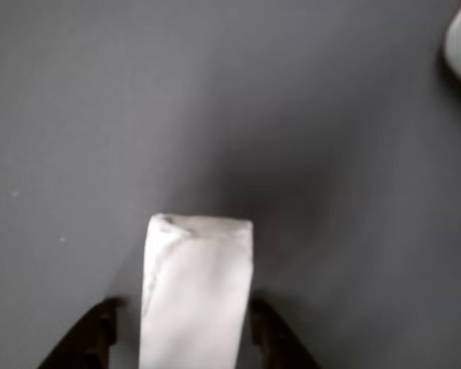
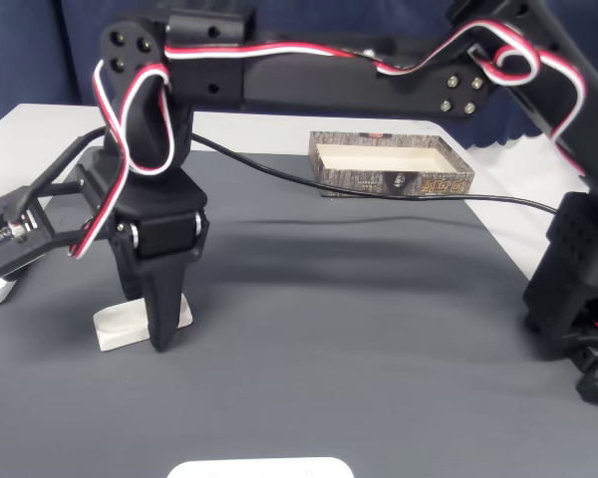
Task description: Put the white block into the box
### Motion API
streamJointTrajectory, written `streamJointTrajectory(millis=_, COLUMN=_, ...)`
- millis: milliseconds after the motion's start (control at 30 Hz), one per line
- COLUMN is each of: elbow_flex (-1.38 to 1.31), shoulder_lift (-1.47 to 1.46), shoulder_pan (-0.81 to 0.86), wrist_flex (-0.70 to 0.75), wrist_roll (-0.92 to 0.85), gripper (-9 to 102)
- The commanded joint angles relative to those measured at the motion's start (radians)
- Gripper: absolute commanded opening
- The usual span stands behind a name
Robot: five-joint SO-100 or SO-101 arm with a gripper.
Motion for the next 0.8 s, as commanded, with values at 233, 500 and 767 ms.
streamJointTrajectory(millis=233, elbow_flex=-0.071, shoulder_lift=0.025, shoulder_pan=0.002, wrist_flex=-0.028, wrist_roll=0.003, gripper=22)
streamJointTrajectory(millis=500, elbow_flex=-0.078, shoulder_lift=0.020, shoulder_pan=0.008, wrist_flex=-0.029, wrist_roll=0.008, gripper=22)
streamJointTrajectory(millis=767, elbow_flex=-0.078, shoulder_lift=0.009, shoulder_pan=0.009, wrist_flex=-0.026, wrist_roll=0.008, gripper=17)
